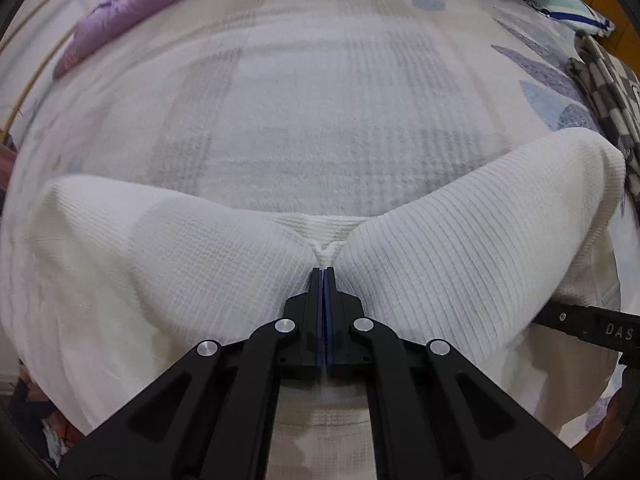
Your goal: Fold large clothes
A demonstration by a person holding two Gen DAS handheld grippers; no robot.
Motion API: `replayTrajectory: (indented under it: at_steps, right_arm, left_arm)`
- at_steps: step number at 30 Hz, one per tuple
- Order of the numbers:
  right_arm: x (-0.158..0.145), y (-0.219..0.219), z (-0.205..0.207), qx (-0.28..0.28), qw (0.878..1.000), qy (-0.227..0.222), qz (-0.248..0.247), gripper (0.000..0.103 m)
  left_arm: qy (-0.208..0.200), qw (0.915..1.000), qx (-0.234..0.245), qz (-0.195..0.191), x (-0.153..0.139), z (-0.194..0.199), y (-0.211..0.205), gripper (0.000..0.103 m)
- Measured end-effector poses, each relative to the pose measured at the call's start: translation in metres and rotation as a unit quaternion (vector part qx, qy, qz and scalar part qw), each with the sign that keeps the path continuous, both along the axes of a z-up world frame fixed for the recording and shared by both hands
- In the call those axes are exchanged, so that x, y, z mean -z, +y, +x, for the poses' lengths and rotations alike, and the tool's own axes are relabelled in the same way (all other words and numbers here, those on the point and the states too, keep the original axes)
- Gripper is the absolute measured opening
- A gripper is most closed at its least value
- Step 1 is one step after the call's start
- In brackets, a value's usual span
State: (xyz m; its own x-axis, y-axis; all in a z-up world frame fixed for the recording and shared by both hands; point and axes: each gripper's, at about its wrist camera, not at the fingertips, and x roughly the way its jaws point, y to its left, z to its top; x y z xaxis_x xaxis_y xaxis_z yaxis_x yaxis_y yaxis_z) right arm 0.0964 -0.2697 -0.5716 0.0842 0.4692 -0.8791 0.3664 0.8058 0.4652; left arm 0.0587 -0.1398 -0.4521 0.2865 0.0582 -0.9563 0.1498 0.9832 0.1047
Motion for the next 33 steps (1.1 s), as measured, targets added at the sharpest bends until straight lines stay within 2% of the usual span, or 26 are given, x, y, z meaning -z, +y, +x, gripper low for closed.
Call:
replayTrajectory:
  at_steps: [4, 7, 11, 13, 16, 19, 22, 25, 27, 29, 33]
  right_arm:
    - [0.0, 0.001, 0.006, -0.002, 1.0, 0.006, 0.009, 0.035]
    - [0.0, -0.001, 0.005, -0.001, 1.0, 0.002, 0.017, 0.035]
    - [0.001, -0.003, 0.003, -0.002, 1.0, 0.002, 0.023, 0.035]
    - [0.001, -0.004, 0.003, -0.002, 1.0, 0.006, 0.027, 0.035]
    - [0.003, -0.013, 0.004, 0.0, 1.0, 0.011, 0.029, 0.035]
    - [0.002, -0.012, 0.002, 0.0, 1.0, 0.003, 0.028, 0.035]
    - [0.002, -0.012, -0.005, 0.008, 0.999, -0.008, 0.031, 0.035]
    - [0.002, -0.013, -0.009, 0.012, 0.999, -0.012, 0.034, 0.036]
    - [0.003, -0.014, -0.008, 0.02, 0.999, -0.009, 0.042, 0.038]
    - [0.003, -0.016, -0.009, 0.026, 0.999, -0.007, 0.045, 0.038]
    - [0.001, -0.014, -0.01, 0.027, 0.999, -0.007, 0.037, 0.038]
  left_arm:
    - [-0.014, 0.9999, -0.003, -0.009, -0.004, 0.025, -0.004, 0.002]
    - [-0.008, 0.9997, -0.02, -0.008, 0.031, 0.064, -0.009, 0.0]
    - [-0.029, 0.9992, -0.026, 0.01, 0.048, 0.097, -0.019, 0.0]
    - [0.006, 0.9996, -0.027, 0.0, 0.037, 0.107, -0.016, 0.001]
    - [-0.008, 0.9963, -0.055, -0.066, -0.013, 0.08, 0.012, 0.001]
    - [0.057, 0.9879, -0.056, -0.133, -0.018, 0.041, 0.029, 0.001]
    - [0.056, 0.9906, -0.031, -0.121, 0.006, 0.026, 0.023, 0.0]
    - [0.037, 0.9898, -0.056, -0.126, 0.032, 0.053, 0.02, 0.002]
    - [0.02, 0.9901, -0.057, -0.126, 0.035, 0.064, 0.017, 0.002]
    - [0.016, 0.9936, -0.034, -0.107, 0.034, 0.065, 0.011, 0.002]
    - [0.032, 0.9932, -0.044, -0.103, 0.027, 0.061, 0.014, 0.002]
